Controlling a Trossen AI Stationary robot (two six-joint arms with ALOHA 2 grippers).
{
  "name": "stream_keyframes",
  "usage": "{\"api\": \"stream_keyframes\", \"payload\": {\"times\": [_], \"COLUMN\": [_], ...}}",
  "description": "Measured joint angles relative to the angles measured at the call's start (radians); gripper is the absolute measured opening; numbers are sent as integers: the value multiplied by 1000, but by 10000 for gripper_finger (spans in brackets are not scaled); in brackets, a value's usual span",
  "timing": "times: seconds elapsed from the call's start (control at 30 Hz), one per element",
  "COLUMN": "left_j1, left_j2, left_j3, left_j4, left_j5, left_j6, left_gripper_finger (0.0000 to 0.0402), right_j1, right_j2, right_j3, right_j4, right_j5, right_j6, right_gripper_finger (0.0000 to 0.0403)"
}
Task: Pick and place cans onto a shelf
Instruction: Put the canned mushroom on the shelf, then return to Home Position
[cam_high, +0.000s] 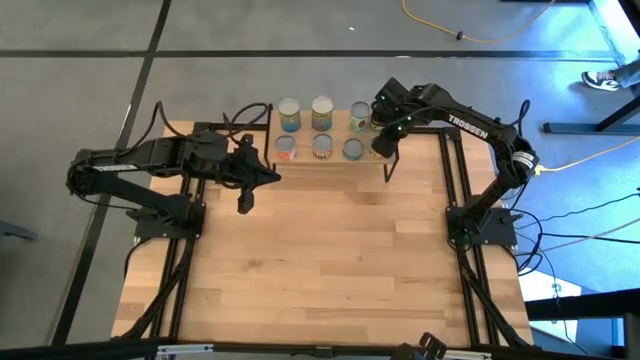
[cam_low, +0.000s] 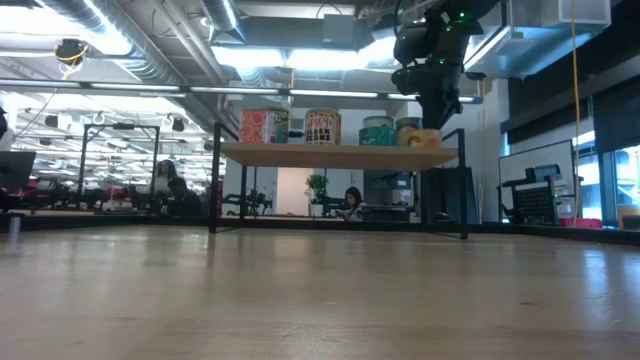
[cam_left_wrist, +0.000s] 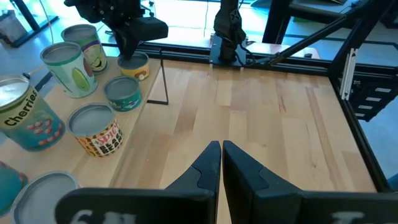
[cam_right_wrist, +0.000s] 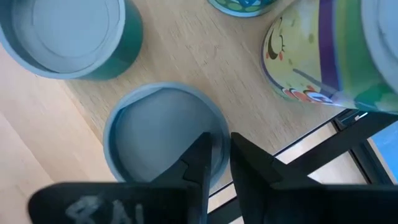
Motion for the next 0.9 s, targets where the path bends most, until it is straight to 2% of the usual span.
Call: {"api": "stream_keyframes", "payload": {"times": [0.57, 0.7, 0.8, 0.9], "left_j1": [0, 0, 0, 0], "left_j2": [0, -2, -21, -44], "left_j3": [0, 0, 0, 0], "left_j4": [-17, -17, -17, -15], "left_j5": [-4, -58, -78, -79], "left_j6": [0, 12, 41, 67], "left_gripper_finger": [11, 9, 2, 2], "right_j1": [4, 4, 8, 27], "right_j2": [-169, -228, -275, -325], "right_j3": [2, 2, 2, 3], "right_j4": [-10, -2, 15, 37], "right_j5": [-5, -98, -169, -183], "right_j6": [3, 4, 5, 0], "right_gripper_finger": [62, 56, 29, 7]}}
